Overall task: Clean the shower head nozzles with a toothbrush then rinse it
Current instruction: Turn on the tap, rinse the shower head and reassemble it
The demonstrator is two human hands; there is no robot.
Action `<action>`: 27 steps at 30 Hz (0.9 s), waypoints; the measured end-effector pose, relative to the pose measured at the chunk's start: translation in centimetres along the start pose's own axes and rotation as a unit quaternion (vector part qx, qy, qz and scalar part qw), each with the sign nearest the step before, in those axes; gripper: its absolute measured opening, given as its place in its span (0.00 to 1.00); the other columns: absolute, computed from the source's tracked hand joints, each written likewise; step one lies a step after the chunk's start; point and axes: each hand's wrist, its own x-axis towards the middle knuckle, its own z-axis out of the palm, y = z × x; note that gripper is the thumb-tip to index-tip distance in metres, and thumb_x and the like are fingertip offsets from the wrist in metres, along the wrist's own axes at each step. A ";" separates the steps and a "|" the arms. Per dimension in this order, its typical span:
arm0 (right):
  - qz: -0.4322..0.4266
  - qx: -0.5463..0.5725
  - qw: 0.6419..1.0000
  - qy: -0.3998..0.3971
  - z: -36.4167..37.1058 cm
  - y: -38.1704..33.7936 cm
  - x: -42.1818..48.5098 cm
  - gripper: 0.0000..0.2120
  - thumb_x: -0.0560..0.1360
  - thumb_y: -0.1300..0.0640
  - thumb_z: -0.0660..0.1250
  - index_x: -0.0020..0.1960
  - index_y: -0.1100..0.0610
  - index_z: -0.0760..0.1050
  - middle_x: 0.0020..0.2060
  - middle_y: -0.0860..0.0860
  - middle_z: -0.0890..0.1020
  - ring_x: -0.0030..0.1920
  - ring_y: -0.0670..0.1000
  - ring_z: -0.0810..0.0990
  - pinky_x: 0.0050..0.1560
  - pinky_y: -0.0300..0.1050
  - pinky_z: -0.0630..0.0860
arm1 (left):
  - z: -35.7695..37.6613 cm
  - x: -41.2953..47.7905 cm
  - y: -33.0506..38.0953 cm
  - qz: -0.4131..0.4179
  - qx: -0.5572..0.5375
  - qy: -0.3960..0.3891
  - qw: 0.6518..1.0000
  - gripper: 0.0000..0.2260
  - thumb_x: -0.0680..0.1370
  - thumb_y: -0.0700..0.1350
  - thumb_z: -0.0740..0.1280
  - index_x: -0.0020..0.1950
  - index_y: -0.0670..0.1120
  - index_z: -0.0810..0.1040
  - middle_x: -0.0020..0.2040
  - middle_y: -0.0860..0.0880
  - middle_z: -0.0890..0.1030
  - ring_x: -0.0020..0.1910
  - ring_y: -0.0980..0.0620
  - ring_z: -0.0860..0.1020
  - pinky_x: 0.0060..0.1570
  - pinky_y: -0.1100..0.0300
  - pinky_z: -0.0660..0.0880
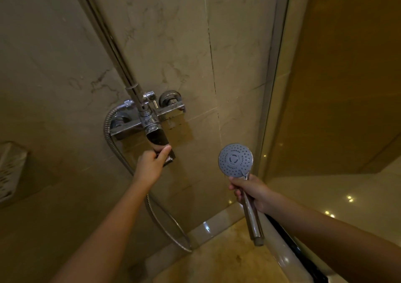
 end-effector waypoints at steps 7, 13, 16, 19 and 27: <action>-0.008 0.011 1.000 -0.007 0.3 -0.6 -0.5 0.09 0.76 0.62 0.66 0.54 0.62 0.70 0.27 0.52 0.77 0.21 0.45 0.71 0.20 0.36 0.70 | -0.1 -0.2 0.2 -0.014 -0.004 -0.010 1.000 0.15 0.77 0.53 0.61 0.51 0.44 0.80 0.38 0.49 0.79 0.33 0.59 0.74 0.30 0.64 0.65; -0.011 0.012 1.000 -0.013 0.8 0.1 -0.7 0.10 0.76 0.62 0.66 0.55 0.61 0.69 0.31 0.54 0.77 0.21 0.44 0.71 0.20 0.36 0.70 | -0.3 -0.3 0.3 -0.008 -0.012 -0.024 1.000 0.15 0.77 0.54 0.61 0.52 0.45 0.79 0.45 0.47 0.82 0.39 0.54 0.78 0.34 0.62 0.69; -0.008 0.010 1.000 -0.008 0.9 0.4 -0.6 0.09 0.76 0.62 0.66 0.54 0.61 0.69 0.30 0.53 0.77 0.21 0.45 0.71 0.21 0.36 0.70 | -0.4 -0.3 0.3 -0.006 -0.007 -0.025 1.000 0.15 0.77 0.54 0.60 0.55 0.46 0.79 0.46 0.48 0.81 0.42 0.53 0.78 0.38 0.60 0.69; 0.001 0.015 1.000 -0.005 0.8 0.6 -0.6 0.10 0.76 0.62 0.66 0.55 0.61 0.69 0.30 0.53 0.77 0.21 0.44 0.72 0.21 0.35 0.70 | -0.3 -0.3 0.3 -0.010 -0.001 -0.019 1.000 0.15 0.77 0.54 0.60 0.54 0.47 0.79 0.45 0.47 0.82 0.41 0.52 0.77 0.35 0.61 0.68; 0.009 0.023 1.000 0.005 0.4 0.9 -0.3 0.17 0.75 0.61 0.67 0.62 0.63 0.69 0.30 0.53 0.78 0.22 0.45 0.72 0.21 0.36 0.71 | 0.2 -0.7 0.7 -0.027 -0.016 -0.027 0.999 0.16 0.78 0.55 0.57 0.53 0.46 0.78 0.43 0.46 0.81 0.40 0.53 0.77 0.36 0.61 0.68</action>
